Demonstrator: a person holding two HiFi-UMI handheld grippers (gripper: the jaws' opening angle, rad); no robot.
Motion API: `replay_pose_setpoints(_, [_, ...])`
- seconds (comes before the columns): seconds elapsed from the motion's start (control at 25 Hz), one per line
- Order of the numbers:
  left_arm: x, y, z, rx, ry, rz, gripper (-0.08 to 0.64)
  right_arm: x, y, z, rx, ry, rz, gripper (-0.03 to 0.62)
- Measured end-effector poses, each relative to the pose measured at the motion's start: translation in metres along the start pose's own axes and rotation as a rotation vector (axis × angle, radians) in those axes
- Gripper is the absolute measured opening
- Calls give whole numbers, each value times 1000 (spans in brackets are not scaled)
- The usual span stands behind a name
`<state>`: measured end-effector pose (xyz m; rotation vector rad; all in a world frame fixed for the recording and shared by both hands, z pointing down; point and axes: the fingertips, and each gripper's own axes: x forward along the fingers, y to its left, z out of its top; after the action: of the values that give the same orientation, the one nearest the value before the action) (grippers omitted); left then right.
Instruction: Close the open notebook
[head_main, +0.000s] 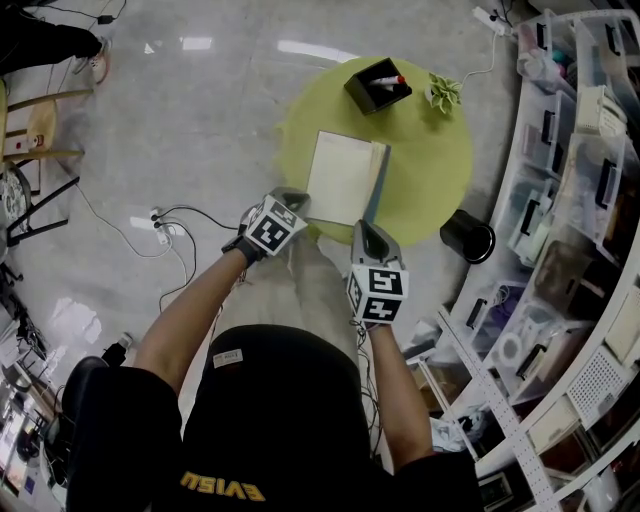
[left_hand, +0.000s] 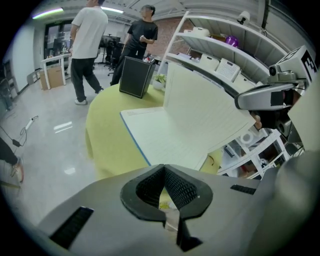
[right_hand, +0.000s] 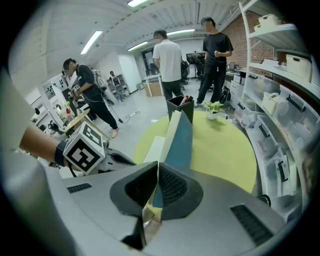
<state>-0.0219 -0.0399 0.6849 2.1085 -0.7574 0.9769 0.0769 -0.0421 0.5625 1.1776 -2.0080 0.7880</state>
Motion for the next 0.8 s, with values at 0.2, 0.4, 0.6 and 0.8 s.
replay_pose_setpoints(0.2, [-4, 9, -4, -69, -19, 22, 6, 4, 6, 0, -7, 5, 9, 14])
replay_pose_setpoints(0.4, [-8, 14, -3, -63, -38, 30, 6, 7, 10, 1, -10, 6, 13, 14])
replay_pose_setpoints(0.6, [-11, 16, -7, -64, -22, 26, 6, 11, 15, 0, -14, 12, 25, 14])
replay_pose_setpoints(0.8, [-11, 19, -8, -44, -13, 34, 6, 14, 19, 1, -24, 18, 39, 14])
